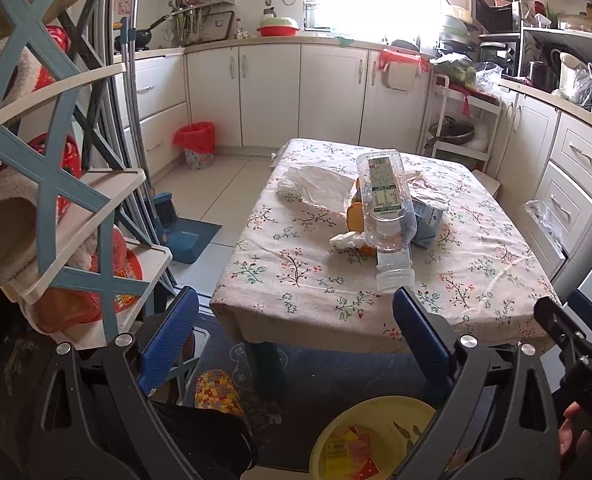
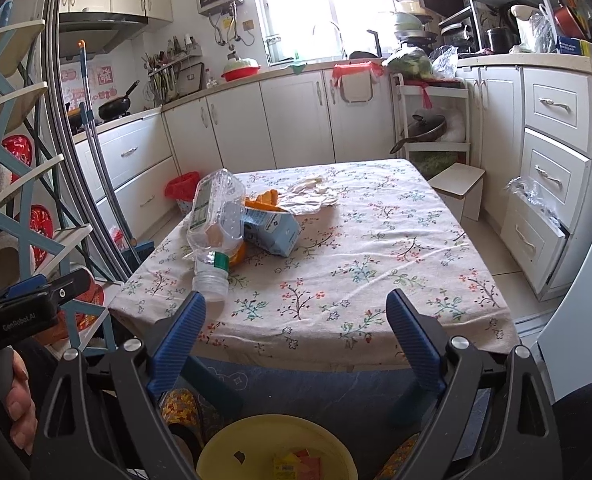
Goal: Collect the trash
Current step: 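Move both tools back over the table, then grasp the clear plastic bottle with the left tool and lift it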
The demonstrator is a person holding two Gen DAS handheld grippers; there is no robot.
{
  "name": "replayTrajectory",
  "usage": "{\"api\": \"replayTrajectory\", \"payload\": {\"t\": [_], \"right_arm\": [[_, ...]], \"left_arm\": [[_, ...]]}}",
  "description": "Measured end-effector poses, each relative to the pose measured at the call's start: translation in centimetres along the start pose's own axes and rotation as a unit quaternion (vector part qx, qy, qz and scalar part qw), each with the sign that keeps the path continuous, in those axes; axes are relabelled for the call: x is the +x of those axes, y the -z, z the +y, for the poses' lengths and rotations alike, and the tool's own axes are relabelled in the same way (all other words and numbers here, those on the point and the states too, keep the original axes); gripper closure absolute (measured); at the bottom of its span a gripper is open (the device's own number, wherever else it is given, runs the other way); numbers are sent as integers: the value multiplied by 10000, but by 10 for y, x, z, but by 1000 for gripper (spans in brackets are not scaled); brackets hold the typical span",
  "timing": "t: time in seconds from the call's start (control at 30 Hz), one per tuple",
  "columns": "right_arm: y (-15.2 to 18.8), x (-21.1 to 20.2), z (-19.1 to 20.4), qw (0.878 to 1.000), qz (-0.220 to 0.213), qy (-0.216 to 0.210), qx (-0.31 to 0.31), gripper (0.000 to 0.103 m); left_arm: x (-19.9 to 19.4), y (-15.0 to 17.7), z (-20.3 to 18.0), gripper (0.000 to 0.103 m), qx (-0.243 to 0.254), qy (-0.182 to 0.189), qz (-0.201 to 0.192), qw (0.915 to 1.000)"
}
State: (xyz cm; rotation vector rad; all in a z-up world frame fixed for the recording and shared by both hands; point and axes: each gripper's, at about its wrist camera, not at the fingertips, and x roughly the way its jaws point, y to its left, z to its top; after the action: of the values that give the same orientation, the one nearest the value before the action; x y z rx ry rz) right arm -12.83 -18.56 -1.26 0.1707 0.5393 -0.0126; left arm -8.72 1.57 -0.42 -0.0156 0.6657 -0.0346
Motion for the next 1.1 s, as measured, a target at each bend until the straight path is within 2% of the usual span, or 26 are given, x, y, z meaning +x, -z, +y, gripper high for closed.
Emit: {"api": "replayTrajectory", "payload": {"t": [0.4,0.6,0.73,1.07,1.1], "right_arm": [[-3,4,1,9999,73,-53,85,15],[-2,4,-5,9997,127,-72,182,14],[-2,4,-11,9994,176,-71,296,14],[0,10,-24,9979,362,-105,534,14],[0,11,-25,9975,391,-117,572,14]], "left_arm": [[9,-3,-5,9,66,92,106,9999],[25,-26,-28,8,220,367,149,9990],[57,-50,-47,8,191,581,341,9975],[152,-89,-73,9,4,586,1046,9928],[156,-89,-74,12,3,613,1093,9921]]}}
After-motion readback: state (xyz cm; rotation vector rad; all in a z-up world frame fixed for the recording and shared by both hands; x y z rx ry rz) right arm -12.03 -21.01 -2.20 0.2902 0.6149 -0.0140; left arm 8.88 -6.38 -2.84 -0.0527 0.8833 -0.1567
